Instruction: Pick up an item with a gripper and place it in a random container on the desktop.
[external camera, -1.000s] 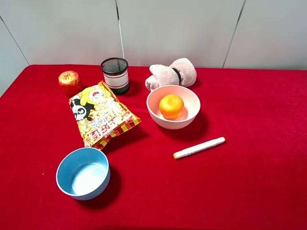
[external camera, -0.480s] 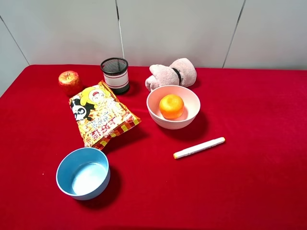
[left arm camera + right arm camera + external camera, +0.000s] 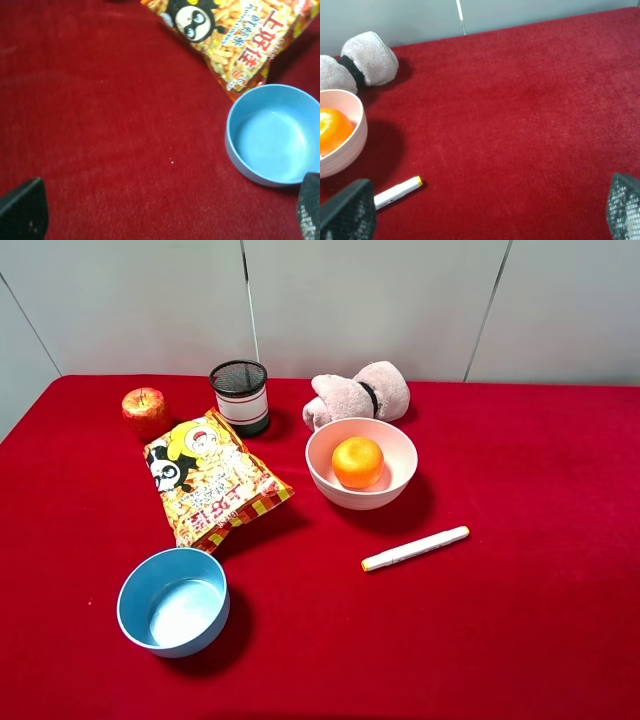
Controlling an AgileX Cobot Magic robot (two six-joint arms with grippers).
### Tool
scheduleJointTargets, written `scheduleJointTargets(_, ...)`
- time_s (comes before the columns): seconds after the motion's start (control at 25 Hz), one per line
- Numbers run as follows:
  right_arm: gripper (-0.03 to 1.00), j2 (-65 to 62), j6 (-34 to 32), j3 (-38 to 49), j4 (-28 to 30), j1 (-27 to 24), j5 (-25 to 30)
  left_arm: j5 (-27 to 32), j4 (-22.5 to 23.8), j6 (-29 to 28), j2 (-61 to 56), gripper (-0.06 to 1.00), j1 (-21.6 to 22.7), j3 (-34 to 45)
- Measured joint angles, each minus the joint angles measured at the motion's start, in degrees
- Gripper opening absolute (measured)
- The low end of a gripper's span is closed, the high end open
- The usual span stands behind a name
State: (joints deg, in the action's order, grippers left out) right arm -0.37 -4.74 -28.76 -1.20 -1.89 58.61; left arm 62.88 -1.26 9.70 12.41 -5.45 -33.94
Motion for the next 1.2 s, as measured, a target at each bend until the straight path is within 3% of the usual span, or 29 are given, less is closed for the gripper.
scheduleJointTargets(0.24,0.69,0.00,0.00,0.00,0.00,0.00,-0.03,-1.38,-1.26,0.00,-5.82,0.99,4.65,4.08)
scheduleJointTargets(0.56,0.69,0.00,0.00,0.00,0.00,0.00,-0.16,-1.68,-2.57,-0.39,-12.46,0.99,5.07,5.64)
scheduleJointTargets(1.2,0.69,0.00,0.00,0.00,0.00,0.00,-0.24,-1.68,-2.74,-0.39,-12.68,0.99,5.07,5.70)
